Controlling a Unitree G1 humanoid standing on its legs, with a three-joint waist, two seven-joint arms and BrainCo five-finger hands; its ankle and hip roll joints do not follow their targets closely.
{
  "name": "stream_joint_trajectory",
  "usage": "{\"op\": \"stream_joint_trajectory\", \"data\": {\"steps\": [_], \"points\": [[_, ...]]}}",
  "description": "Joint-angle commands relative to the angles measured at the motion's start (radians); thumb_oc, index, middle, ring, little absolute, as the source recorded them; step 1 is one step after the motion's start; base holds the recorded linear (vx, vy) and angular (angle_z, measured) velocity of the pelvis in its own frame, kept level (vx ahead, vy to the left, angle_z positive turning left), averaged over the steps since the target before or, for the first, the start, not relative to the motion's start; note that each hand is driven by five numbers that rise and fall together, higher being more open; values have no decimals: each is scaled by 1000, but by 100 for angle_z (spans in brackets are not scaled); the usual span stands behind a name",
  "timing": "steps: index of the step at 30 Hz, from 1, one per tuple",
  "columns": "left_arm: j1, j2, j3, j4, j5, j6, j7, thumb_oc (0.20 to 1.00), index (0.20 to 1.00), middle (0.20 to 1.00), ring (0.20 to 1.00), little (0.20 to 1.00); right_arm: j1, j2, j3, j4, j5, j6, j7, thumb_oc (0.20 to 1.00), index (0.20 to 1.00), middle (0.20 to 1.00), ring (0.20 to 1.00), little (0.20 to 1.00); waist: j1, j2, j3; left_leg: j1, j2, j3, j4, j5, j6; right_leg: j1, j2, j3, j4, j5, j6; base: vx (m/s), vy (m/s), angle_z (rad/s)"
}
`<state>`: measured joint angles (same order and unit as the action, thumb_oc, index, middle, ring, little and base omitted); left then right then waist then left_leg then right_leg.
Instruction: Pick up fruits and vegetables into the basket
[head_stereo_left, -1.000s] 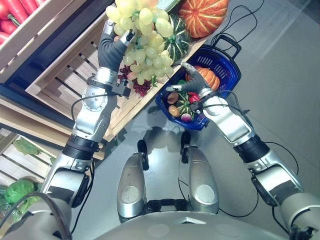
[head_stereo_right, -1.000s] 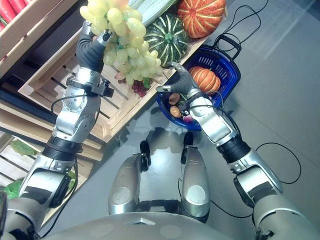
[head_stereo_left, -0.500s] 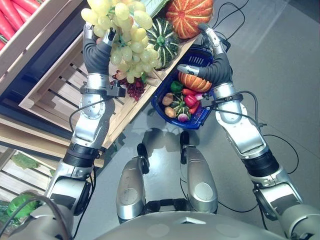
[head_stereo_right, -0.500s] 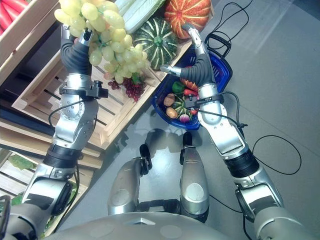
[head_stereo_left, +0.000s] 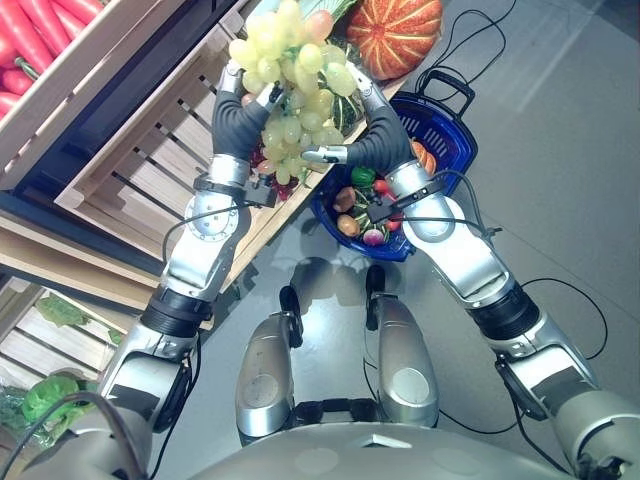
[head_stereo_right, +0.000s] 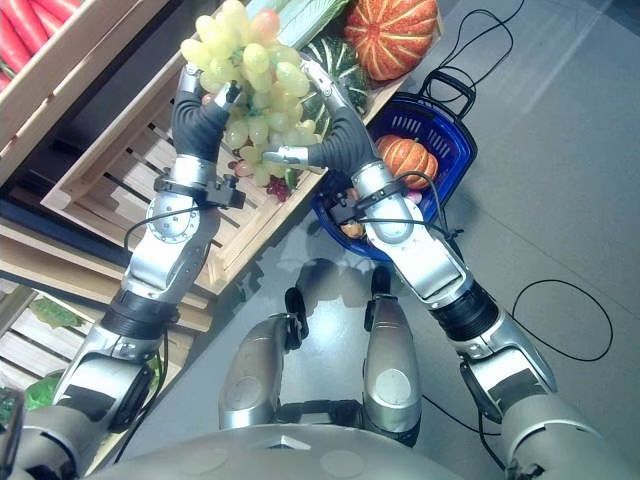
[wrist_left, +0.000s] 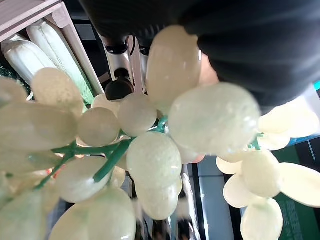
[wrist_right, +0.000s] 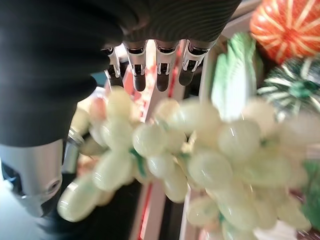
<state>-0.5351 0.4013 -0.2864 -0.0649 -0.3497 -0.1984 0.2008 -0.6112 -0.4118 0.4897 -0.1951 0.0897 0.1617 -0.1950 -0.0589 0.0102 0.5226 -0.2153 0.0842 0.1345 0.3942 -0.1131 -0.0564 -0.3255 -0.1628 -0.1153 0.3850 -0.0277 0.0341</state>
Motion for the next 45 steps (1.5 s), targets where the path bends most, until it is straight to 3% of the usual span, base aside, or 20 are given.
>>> {"op": "stream_joint_trajectory", "data": {"steps": [1, 7, 15, 21, 26, 27, 28, 29, 38, 45], "points": [[-57, -27, -53, -94, 39, -62, -7, 200, 200, 200, 200, 200, -20, 60, 28, -6, 60, -40, -1, 1000, 1000, 1000, 1000, 1000, 18, -2, -91, -13, -25, -21, -16, -32, 29, 64, -38, -11, -2, -94, 56, -3, -18, 6], [-75, -44, -95, -99, 60, -60, -12, 200, 200, 200, 200, 200, -17, 81, 50, 23, 138, -21, 23, 1000, 1000, 1000, 1000, 1000, 19, -10, -91, -16, -26, -20, -17, -32, 30, 61, -37, -14, -2, -92, 57, -1, -3, 1], [-90, -47, -125, -98, 121, -77, 11, 200, 200, 200, 200, 200, 0, 71, 68, 103, 43, 45, -42, 1000, 1000, 1000, 1000, 1000, 13, -19, -91, -16, -23, -13, -18, -33, 36, 58, -30, -8, -1, -91, 56, 0, 0, 0], [-99, -49, -123, -113, 64, -74, 6, 200, 200, 200, 200, 200, 20, 59, 44, 110, 62, -45, -54, 1000, 1000, 1000, 1000, 1000, 3, -18, -85, -14, -21, -9, -26, -31, 37, 56, -28, -6, -5, -88, 58, -6, 3, 0], [-94, -71, -137, -125, 30, -50, 12, 200, 200, 200, 200, 200, 27, 72, 33, 85, 73, -49, -85, 1000, 1000, 1000, 1000, 1000, -1, -18, -85, -13, -24, -7, -31, -31, 39, 56, -28, -5, -9, -85, 62, 0, 0, 0], [-93, -75, -139, -128, 25, -46, 15, 200, 200, 200, 200, 200, 28, 74, 33, 84, 81, -56, -88, 944, 944, 944, 944, 944, -1, -19, -84, -12, -25, -7, -32, -32, 39, 57, -28, -4, -11, -85, 62, 0, 0, 0], [-93, -79, -142, -131, 18, -43, 18, 200, 200, 200, 200, 200, 27, 77, 32, 85, 93, -65, -88, 388, 388, 388, 388, 388, 0, -19, -84, -11, -25, -7, -34, -32, 40, 58, -28, -5, -13, -85, 61, 0, 0, 0], [-91, -85, -144, -131, 17, -40, 19, 200, 200, 200, 200, 200, 26, 82, 31, 81, 107, -78, -84, 200, 200, 200, 200, 200, 0, -20, -84, -9, -25, -6, -35, -33, 40, 60, -28, -6, -15, -85, 62, 0, 0, 0], [-69, -122, -167, -149, -65, 22, 54, 200, 200, 200, 200, 200, 16, 121, 8, -14, 159, -187, -139, 200, 200, 200, 200, 200, 7, -22, -88, 2, -27, -8, -47, -32, 43, 78, -27, -11, -37, -78, 64, 0, 0, 0], [-49, -145, -188, -155, -129, 53, 74, 200, 200, 200, 200, 200, 0, 145, 17, -66, 170, -201, -152, 200, 200, 200, 200, 200, 15, -22, -94, 12, -30, -13, -53, -32, 44, 92, -30, -15, -49, -72, 65, 0, 0, 0]]}}
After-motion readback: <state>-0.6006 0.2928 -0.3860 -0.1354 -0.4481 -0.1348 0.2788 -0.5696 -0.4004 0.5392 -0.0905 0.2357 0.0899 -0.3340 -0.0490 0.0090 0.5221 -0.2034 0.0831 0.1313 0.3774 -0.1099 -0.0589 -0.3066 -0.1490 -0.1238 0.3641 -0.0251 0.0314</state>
